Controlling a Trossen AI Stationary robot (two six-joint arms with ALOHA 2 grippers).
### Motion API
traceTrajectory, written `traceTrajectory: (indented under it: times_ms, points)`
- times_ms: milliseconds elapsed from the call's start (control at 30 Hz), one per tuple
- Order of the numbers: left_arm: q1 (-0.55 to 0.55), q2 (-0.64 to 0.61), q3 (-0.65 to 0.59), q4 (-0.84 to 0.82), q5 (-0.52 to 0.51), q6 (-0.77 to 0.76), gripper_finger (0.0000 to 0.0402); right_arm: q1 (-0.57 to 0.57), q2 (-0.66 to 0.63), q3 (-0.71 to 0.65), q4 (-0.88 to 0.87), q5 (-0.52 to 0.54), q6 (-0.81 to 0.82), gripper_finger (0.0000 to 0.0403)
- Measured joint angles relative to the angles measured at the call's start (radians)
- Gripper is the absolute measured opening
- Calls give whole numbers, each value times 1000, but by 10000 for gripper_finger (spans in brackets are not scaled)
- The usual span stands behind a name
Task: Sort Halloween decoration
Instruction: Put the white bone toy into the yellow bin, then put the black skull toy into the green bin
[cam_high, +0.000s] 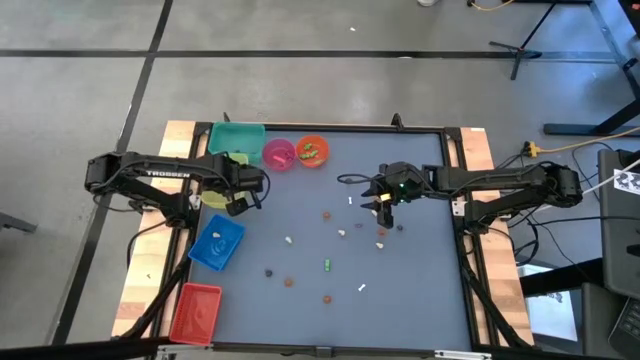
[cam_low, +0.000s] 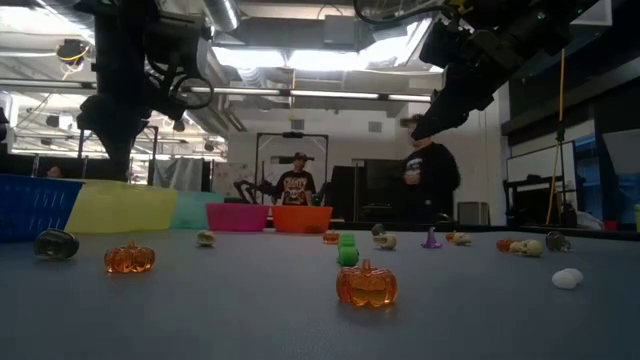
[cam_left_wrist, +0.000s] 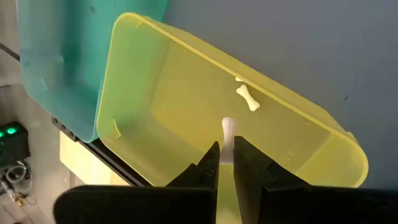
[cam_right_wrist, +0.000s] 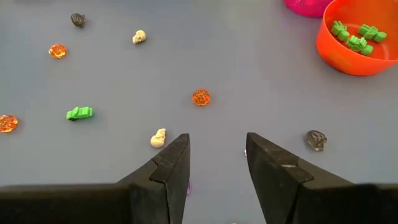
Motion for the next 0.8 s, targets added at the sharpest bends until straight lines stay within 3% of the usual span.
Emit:
traceTrajectory:
  times_ms: [167, 567, 800]
  points:
    - [0, 0, 0, 1, 0, -20, 28, 0, 0, 0, 0, 0, 0, 156]
    - [0, 0, 0, 2, -1, -73, 120, 0, 0, 0, 0, 0, 0, 156]
    - [0, 0, 0, 2, -1, -73, 153, 0, 0, 0, 0, 0, 0, 156]
